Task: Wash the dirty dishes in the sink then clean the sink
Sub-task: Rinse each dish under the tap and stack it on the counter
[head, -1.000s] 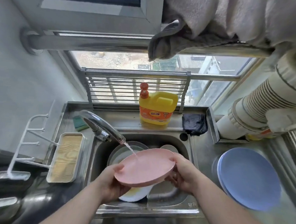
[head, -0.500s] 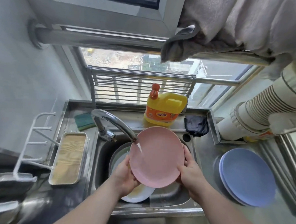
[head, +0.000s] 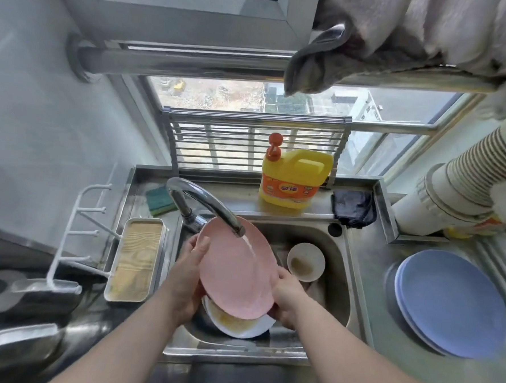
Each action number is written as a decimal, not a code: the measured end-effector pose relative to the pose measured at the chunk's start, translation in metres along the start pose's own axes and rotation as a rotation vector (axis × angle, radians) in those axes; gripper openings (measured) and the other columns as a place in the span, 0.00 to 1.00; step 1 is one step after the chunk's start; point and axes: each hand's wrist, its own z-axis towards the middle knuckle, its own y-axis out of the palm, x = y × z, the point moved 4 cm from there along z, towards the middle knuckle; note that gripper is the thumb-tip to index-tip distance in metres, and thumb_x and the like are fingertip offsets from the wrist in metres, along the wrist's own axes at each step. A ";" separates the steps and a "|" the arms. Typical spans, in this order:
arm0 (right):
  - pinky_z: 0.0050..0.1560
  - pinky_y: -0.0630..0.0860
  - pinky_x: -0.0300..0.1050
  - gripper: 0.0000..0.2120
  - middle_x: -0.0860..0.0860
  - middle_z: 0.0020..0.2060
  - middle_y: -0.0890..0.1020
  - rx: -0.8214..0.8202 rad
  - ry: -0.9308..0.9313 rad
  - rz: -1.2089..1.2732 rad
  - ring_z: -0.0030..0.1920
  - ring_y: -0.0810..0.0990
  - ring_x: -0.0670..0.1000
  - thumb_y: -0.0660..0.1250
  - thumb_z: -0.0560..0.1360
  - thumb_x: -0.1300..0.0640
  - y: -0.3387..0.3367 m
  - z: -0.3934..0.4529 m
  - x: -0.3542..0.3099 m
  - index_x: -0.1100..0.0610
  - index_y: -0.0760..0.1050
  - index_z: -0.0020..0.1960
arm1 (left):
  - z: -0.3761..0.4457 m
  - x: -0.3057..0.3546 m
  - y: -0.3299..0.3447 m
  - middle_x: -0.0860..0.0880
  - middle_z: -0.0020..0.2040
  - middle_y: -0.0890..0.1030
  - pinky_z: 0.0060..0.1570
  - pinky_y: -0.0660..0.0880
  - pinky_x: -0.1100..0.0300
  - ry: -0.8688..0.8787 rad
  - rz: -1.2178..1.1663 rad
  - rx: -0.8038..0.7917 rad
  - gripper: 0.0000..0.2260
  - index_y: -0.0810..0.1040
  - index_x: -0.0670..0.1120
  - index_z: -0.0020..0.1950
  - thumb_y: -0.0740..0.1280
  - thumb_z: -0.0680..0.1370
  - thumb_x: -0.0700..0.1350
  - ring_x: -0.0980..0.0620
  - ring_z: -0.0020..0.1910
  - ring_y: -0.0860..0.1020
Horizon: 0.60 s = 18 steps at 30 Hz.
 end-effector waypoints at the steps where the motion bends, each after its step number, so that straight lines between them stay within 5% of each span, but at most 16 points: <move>1: 0.46 0.87 0.56 0.10 0.54 0.50 0.89 -0.021 0.039 0.013 0.49 0.89 0.58 0.68 0.82 0.58 0.004 0.001 0.005 0.50 0.83 0.61 | 0.001 -0.003 -0.005 0.42 0.61 0.85 0.59 0.81 0.36 0.002 0.000 0.019 0.16 0.75 0.55 0.70 0.63 0.85 0.59 0.38 0.60 0.84; 3: 0.41 0.85 0.50 0.10 0.55 0.50 0.89 -0.027 0.092 0.042 0.46 0.89 0.57 0.69 0.80 0.59 0.002 -0.001 0.009 0.53 0.85 0.59 | 0.005 -0.014 -0.013 0.38 0.63 0.83 0.61 0.79 0.34 -0.033 -0.002 0.069 0.17 0.76 0.51 0.70 0.60 0.85 0.57 0.34 0.61 0.82; 8: 0.29 0.78 0.42 0.12 0.52 0.34 0.84 0.048 0.113 0.036 0.29 0.80 0.51 0.64 0.81 0.54 -0.040 -0.007 -0.010 0.56 0.85 0.54 | 0.001 -0.067 -0.017 0.37 0.51 0.87 0.45 0.85 0.42 -0.426 -0.170 0.232 0.21 0.79 0.42 0.65 0.57 0.88 0.57 0.35 0.57 0.82; 11: 0.27 0.70 0.38 0.12 0.53 0.39 0.79 0.050 0.012 -0.078 0.27 0.75 0.49 0.63 0.82 0.46 -0.056 -0.025 -0.043 0.49 0.79 0.60 | -0.003 -0.094 0.003 0.35 0.46 0.87 0.32 0.83 0.44 -0.588 -0.167 0.193 0.14 0.78 0.37 0.65 0.64 0.86 0.46 0.36 0.46 0.86; 14: 0.27 0.73 0.38 0.11 0.51 0.48 0.82 0.022 -0.216 -0.252 0.33 0.78 0.48 0.63 0.83 0.49 -0.063 -0.051 -0.076 0.42 0.76 0.64 | -0.007 -0.107 0.039 0.35 0.57 0.86 0.43 0.84 0.36 -0.678 -0.220 0.035 0.15 0.79 0.40 0.69 0.65 0.84 0.45 0.31 0.50 0.86; 16: 0.32 0.76 0.38 0.15 0.49 0.56 0.85 -0.024 -0.329 -0.293 0.41 0.84 0.45 0.63 0.84 0.53 -0.068 -0.062 -0.089 0.41 0.75 0.69 | -0.003 -0.105 0.057 0.35 0.65 0.82 0.61 0.78 0.30 -0.680 -0.315 -0.029 0.24 0.78 0.43 0.72 0.56 0.87 0.57 0.30 0.62 0.81; 18: 0.39 0.79 0.37 0.18 0.49 0.61 0.84 -0.045 -0.389 -0.246 0.51 0.85 0.46 0.61 0.87 0.55 -0.075 -0.068 -0.094 0.39 0.72 0.73 | 0.010 -0.098 0.066 0.37 0.67 0.82 0.63 0.77 0.31 -0.631 -0.388 -0.040 0.32 0.79 0.46 0.72 0.46 0.87 0.65 0.32 0.65 0.80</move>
